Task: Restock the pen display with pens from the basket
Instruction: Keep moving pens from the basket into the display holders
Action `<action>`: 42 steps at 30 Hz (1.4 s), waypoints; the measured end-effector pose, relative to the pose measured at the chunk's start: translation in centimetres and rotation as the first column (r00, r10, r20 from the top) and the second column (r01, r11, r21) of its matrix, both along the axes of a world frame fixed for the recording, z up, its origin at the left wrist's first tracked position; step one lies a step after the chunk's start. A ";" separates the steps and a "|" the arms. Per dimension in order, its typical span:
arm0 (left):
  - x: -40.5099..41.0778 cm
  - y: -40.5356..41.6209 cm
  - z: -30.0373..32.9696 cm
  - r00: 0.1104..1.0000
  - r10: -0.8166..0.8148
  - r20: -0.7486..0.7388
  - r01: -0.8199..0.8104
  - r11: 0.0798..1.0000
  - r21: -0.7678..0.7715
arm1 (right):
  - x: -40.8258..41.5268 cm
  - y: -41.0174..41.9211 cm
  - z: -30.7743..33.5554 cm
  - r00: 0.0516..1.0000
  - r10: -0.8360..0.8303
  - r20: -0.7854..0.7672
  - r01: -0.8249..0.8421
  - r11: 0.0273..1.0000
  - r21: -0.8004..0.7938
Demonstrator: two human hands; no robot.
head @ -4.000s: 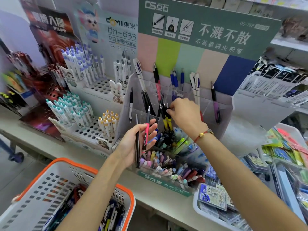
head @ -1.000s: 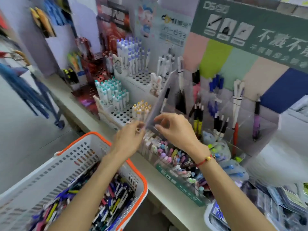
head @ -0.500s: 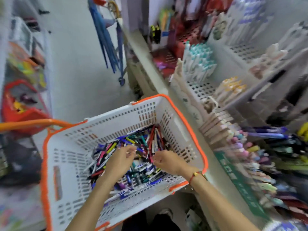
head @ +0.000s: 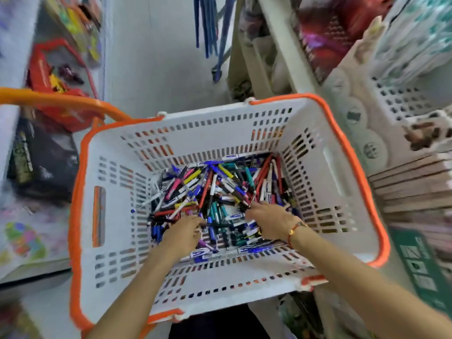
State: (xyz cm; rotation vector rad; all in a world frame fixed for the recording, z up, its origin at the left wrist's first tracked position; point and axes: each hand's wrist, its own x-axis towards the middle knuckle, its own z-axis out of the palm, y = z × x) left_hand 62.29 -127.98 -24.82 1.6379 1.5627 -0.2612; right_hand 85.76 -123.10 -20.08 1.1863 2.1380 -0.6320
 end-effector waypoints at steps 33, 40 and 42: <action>4.5 3.9 7.9 0.594 0.619 0.515 -0.475 0.786 -0.396 | -2.0 3.5 2.4 0.473 -0.751 -0.461 0.486 0.659 -0.574; 3.8 3.6 7.8 0.797 0.393 0.458 -0.225 0.898 -0.378 | -2.6 3.0 1.8 0.268 -0.888 -0.374 0.584 0.459 -0.670; 4.1 3.5 7.7 0.766 0.386 0.514 -0.206 0.905 -0.372 | -2.6 2.8 2.2 0.210 -0.918 -0.337 0.570 0.395 -0.720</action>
